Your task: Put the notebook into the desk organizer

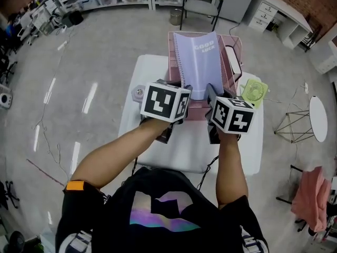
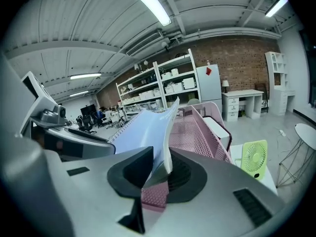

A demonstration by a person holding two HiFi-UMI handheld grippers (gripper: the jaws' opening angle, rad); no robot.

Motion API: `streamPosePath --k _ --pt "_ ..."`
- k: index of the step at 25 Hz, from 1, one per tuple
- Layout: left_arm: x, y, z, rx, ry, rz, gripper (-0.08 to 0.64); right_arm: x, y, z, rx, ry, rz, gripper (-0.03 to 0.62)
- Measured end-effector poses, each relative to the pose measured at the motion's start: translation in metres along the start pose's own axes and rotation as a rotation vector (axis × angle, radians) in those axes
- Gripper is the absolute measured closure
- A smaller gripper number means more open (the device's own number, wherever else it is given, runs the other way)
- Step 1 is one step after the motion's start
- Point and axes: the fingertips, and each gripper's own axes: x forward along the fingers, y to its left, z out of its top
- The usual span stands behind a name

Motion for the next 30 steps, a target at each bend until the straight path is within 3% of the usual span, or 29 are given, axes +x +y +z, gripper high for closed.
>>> streamPosePath --k 5,9,15,18,25,30 --pt "0.008 0.01 -0.003 0.035 0.047 0.039 0.443 0.012 -0.007 -0.005 0.038 0.022 -0.023 0.526" --pt "0.009 0.014 -0.001 0.085 0.039 0.076 0.436 0.017 -0.015 -0.009 0.06 0.023 -0.055 0.526" --pt "0.002 0.019 -0.003 0.163 0.029 0.141 0.421 0.019 -0.015 -0.014 0.026 0.044 -0.11 0.494" --pt "-0.001 0.019 0.002 0.233 0.003 0.17 0.346 0.017 -0.018 -0.013 -0.01 0.033 -0.162 0.474" --pt "-0.004 0.018 0.001 0.253 -0.027 0.142 0.337 0.01 -0.023 -0.017 -0.064 0.033 -0.239 0.425" --pt "-0.011 0.018 -0.001 0.247 -0.07 0.109 0.336 -0.013 -0.027 -0.009 -0.14 -0.032 -0.373 0.37"
